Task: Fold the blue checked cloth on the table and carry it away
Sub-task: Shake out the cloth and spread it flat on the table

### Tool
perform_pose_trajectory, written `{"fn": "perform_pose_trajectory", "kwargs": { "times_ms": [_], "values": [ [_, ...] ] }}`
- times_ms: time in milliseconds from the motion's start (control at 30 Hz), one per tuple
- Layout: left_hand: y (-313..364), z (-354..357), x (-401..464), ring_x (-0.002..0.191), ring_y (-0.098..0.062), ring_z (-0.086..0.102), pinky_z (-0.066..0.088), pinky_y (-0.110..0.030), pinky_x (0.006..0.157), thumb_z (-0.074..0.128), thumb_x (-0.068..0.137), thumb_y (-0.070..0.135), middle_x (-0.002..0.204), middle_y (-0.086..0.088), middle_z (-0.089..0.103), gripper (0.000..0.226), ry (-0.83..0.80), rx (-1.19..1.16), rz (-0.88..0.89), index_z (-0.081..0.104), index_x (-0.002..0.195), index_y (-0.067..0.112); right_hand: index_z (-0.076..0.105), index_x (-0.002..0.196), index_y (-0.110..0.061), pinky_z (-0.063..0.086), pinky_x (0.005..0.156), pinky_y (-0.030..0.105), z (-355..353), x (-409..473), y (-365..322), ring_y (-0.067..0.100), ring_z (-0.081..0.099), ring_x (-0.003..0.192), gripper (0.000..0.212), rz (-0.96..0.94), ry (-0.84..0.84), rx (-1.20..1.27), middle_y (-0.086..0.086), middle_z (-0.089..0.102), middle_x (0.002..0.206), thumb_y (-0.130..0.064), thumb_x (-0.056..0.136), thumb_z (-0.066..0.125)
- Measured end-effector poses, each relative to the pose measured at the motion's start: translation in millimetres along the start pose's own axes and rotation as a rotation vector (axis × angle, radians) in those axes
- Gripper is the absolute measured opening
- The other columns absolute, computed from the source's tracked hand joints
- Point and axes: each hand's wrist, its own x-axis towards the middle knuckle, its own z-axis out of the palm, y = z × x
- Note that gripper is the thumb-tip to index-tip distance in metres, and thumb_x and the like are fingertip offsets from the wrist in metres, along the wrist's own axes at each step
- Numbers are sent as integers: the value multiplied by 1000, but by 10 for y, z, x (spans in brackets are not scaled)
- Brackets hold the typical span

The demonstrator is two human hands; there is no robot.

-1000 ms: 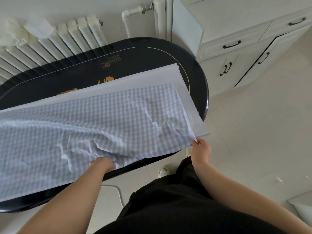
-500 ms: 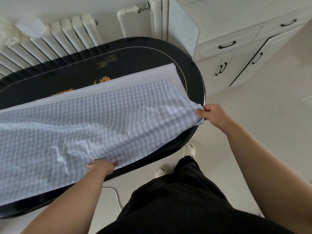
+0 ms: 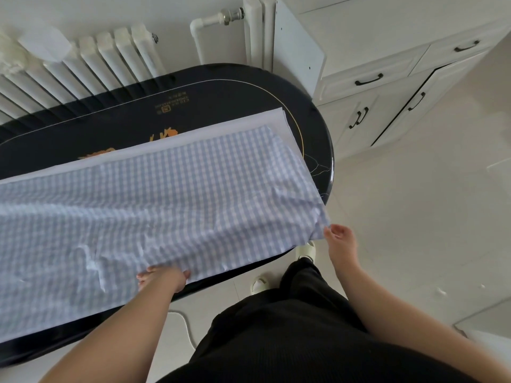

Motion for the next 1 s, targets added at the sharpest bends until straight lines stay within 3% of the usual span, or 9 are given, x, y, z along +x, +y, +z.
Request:
{"fn": "perform_pose_trajectory", "kwargs": {
  "times_ms": [100,233,333,400,500,600,733,900,1000],
  "values": [
    [-16,16,-35,144,-47,10,20,-53,115,29,84,76,158,-26,1,103,24,-2,-17,2,152,2,60,95,-10,39,76,29,-57,6,40,29,61,99,10,-22,30,-49,3,62,91,-19,92,58],
    [-20,18,-30,143,-48,12,19,-53,115,26,84,76,158,-28,0,103,25,11,-6,3,153,3,55,104,-8,38,78,29,-60,12,-60,23,57,94,25,-75,-17,-102,-4,57,90,-29,91,61],
    [-13,4,-42,144,-47,13,18,-52,116,25,83,77,158,-28,0,103,18,25,-7,3,153,4,54,117,9,45,87,42,-22,65,-73,20,51,88,51,28,-74,-104,22,61,105,-33,90,62],
    [-17,-3,-79,144,-46,13,19,-51,116,26,84,77,158,-27,0,104,24,26,-11,2,153,3,48,120,18,47,89,50,-38,118,-43,22,41,78,61,104,-86,-79,34,55,91,-32,89,62],
    [-28,-5,-101,144,-47,12,22,-52,115,27,84,77,158,-26,0,104,27,14,-11,2,152,2,57,105,13,49,87,45,-58,158,-15,21,39,76,45,177,-101,-95,7,42,74,-29,88,64],
    [-21,-16,-130,144,-47,11,23,-52,114,27,83,77,158,-26,0,106,41,-30,-16,1,152,0,59,75,-7,39,65,31,-31,167,-151,20,41,66,19,22,-107,-185,3,46,68,-19,90,60],
    [1,-69,-184,144,-45,12,20,-51,115,32,83,76,158,-25,0,108,30,-83,-23,-3,151,-1,64,85,-11,39,67,28,-104,305,-479,16,52,70,7,-307,-77,-285,0,60,77,-13,89,60],
    [-37,-44,-49,142,-50,14,18,-56,114,35,82,75,157,-30,3,103,31,-135,0,7,153,7,61,76,-19,40,76,28,-93,503,-377,24,56,85,14,-144,-152,-347,15,62,103,-25,88,61],
    [-36,-76,-223,142,-51,12,21,-56,113,37,84,73,157,-30,1,106,46,-205,-38,1,152,1,60,89,-11,39,61,23,-92,449,-497,16,53,73,10,-156,-183,-313,6,61,88,-21,90,61]
  ]
}}
